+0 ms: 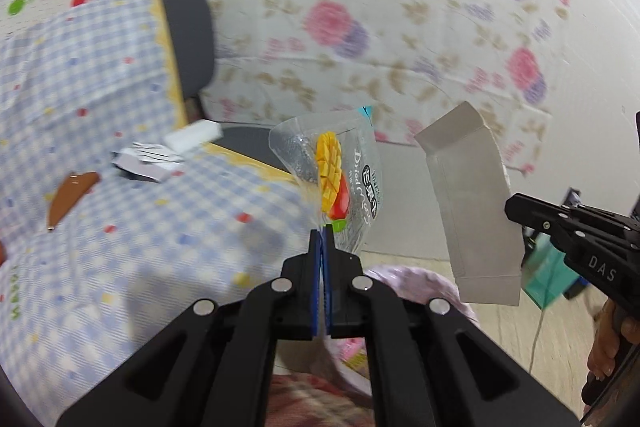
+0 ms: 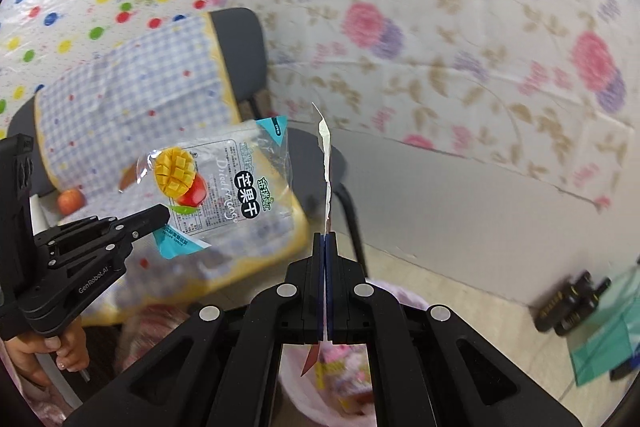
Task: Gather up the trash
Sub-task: 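Carry both items over the wastebasket and open both grippers to drop them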
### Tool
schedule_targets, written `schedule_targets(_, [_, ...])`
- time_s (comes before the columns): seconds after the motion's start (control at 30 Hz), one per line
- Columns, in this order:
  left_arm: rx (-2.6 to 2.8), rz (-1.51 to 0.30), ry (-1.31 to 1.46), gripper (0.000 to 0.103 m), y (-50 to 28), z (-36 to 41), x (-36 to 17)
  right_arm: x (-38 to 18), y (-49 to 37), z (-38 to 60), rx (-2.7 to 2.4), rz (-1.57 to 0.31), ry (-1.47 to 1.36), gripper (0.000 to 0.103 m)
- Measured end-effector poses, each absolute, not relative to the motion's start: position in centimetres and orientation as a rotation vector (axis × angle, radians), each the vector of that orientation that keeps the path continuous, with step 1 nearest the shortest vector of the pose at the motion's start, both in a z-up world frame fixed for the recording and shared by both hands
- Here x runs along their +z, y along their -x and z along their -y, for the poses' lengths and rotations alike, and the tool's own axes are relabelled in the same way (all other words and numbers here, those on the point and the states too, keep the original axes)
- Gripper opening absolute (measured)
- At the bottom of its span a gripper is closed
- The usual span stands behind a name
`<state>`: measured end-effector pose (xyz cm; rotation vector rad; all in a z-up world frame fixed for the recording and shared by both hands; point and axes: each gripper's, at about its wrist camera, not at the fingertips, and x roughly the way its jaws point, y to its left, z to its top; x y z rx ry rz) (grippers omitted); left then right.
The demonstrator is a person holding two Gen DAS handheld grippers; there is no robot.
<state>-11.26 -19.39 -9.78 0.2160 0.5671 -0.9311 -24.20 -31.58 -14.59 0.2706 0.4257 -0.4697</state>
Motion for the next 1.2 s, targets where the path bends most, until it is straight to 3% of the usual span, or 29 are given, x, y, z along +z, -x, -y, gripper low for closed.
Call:
schedule_targets(0.27, [-1.011, -0.619, -0.295, 0.0, 14.3, 23.6, -12.5, -17.8, 26.1, 33.5, -0.521, -0.472, -0.328, 0.001])
schedule_targets(0.67, [-0.985, -0.688, -0.36, 0.0, 12.6, 26.8, -15.3, -20.4, 24.0, 36.1, -0.527, -0.522, -0.376, 0.005])
schedule_targets(0.73, [-0.99, -0.696, -0.366, 0.011, 12.4, 27.0, -15.4, -20.7, 23.6, 36.6, -0.532, -0.53, -0.388, 0.005])
schedule_targets(0.8, [-0.991, -0.696, -0.36, 0.037, 12.2, 26.9, -15.4, -20.8, 23.5, 36.7, -0.534, -0.532, -0.396, 0.005])
schedule_targets(1.2, [-0.903, -0.637, -0.261, 0.042, 9.2, 22.7, -11.9, -17.3, 22.8, 34.7, -0.493, -0.479, -0.334, 0.005])
